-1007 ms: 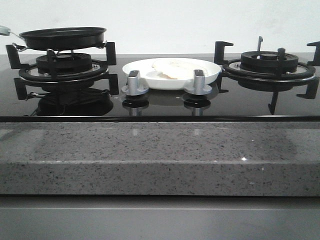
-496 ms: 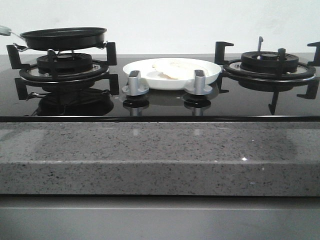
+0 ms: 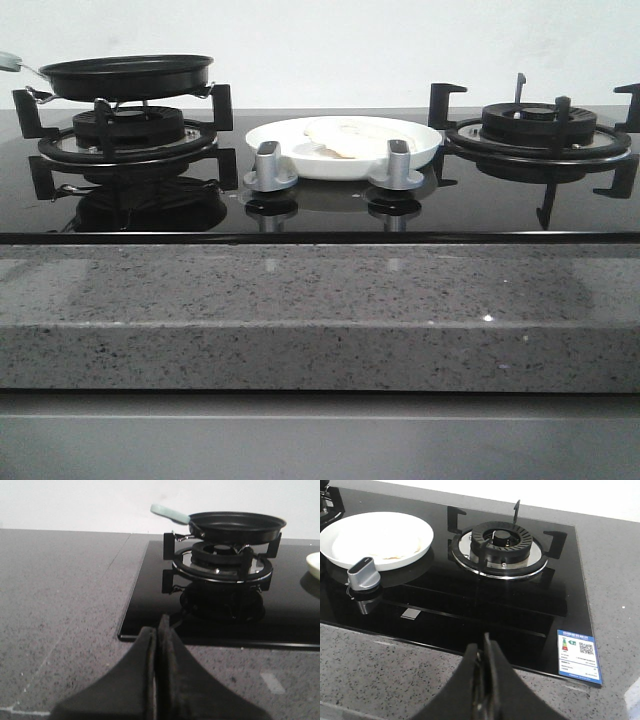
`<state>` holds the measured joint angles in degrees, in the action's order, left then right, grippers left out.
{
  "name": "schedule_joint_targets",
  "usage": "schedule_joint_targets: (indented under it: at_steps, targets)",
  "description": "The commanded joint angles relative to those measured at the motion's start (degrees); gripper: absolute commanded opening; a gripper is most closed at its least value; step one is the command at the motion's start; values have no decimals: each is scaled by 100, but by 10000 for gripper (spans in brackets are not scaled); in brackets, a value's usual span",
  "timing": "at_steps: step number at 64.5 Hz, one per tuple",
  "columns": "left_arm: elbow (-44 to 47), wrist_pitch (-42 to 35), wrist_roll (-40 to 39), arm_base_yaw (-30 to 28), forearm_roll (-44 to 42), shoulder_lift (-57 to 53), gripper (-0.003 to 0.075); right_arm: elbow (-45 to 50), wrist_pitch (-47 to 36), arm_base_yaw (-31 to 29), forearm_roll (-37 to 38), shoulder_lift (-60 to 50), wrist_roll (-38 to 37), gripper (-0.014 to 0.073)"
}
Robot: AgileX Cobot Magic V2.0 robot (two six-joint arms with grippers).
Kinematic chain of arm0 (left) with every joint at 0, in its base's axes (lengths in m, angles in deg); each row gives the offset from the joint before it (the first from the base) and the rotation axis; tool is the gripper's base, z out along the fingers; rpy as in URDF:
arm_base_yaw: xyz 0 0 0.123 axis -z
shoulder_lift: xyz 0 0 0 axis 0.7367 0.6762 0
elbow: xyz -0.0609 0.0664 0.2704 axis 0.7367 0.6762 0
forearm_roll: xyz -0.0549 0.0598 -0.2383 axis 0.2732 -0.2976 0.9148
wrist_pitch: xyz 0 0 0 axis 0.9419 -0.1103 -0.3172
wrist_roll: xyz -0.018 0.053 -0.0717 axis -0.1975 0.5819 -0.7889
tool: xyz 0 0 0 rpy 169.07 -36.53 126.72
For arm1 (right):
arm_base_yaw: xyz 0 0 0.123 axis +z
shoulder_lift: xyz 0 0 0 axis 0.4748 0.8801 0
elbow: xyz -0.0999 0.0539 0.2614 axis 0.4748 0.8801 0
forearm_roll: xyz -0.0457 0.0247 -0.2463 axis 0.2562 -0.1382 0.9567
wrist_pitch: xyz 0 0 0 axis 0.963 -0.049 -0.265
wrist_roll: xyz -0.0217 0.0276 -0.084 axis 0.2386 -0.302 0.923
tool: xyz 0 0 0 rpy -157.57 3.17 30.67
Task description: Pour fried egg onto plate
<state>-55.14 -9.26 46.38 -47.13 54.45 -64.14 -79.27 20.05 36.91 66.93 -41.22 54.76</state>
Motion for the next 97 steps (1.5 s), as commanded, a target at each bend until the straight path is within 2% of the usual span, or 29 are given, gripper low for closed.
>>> schedule_joint_targets:
  at_steps: [1, 4, 70, 73, 80, 89, 97]
  targets:
    - [96, -737, -2, 3, 69, -111, -19, -147, -430, -24, 68, 51, 33, -57]
    - [73, -421, -2, 3, 69, -111, -19, -147, -424, -24, 68, 51, 33, -57]
    - [84, -433, -2, 3, 69, -103, -19, -147, -461, -24, 68, 51, 33, -57]
    - [84, -433, -2, 3, 69, -103, -19, -126, -560, -24, 68, 51, 33, -57]
    - [84, -433, -2, 3, 69, -103, -19, 260, -1433, -81, 75, -75, 46, -57]
    - [84, -433, -2, 3, 69, -103, -19, 1149, -2695, -595, 16, -548, 46, -57]
    - [84, -433, -2, 3, 69, -103, -19, 1938, -2828, -945, -29, -1101, 46, -57]
